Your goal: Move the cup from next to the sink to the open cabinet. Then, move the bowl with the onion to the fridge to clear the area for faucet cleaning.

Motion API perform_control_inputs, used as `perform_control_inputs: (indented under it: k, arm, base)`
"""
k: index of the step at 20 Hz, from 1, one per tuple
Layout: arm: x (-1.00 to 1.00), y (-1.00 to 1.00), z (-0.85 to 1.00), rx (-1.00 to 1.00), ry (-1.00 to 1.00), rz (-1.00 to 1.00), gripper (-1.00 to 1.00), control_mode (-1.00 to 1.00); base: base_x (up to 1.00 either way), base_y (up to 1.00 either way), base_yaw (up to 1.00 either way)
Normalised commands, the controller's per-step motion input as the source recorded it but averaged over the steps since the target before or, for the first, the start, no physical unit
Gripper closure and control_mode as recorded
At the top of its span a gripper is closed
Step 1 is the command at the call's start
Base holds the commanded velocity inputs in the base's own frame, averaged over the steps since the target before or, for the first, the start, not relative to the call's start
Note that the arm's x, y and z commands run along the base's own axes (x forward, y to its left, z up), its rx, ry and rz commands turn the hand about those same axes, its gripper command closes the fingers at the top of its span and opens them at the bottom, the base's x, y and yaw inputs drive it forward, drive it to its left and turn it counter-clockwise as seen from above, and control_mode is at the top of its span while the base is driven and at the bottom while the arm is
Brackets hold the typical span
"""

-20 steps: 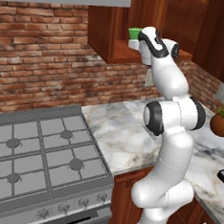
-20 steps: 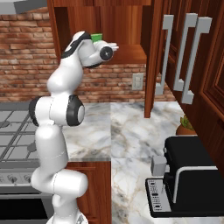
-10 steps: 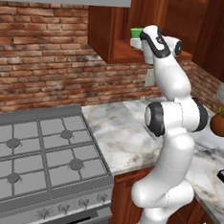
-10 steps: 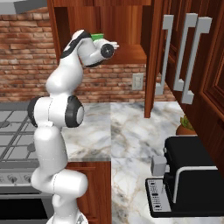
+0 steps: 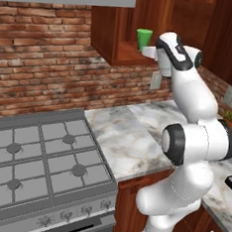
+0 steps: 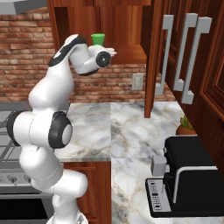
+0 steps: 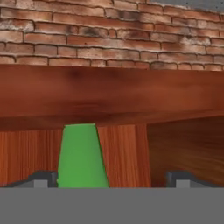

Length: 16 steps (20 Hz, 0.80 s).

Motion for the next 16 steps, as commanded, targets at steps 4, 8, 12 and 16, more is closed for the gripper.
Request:
perform_control_inputs:
  k: [4,8,12,16]
  arm:
    - [-1.0,-0.04,-0.18,0.04,-0.08,-0.1,-1.0,-1.0]
    - [-1.0,-0.03,-0.54,0.0,-0.1,-0.19,-1.0,-1.0]
    - [-1.0,-0.02,-0.95,0.0,-0.07,-0.2,-1.0,-1.0]
    - [-1.0,0.0,-1.0,-0.02,-0.09,-0.19,-1.0,-1.0]
  base:
    - [0.0,0.0,0.0]
    - [0.0,0.0,0.0]
    - [0.0,0.0,0.0]
    - [0.0,0.0,0.0]
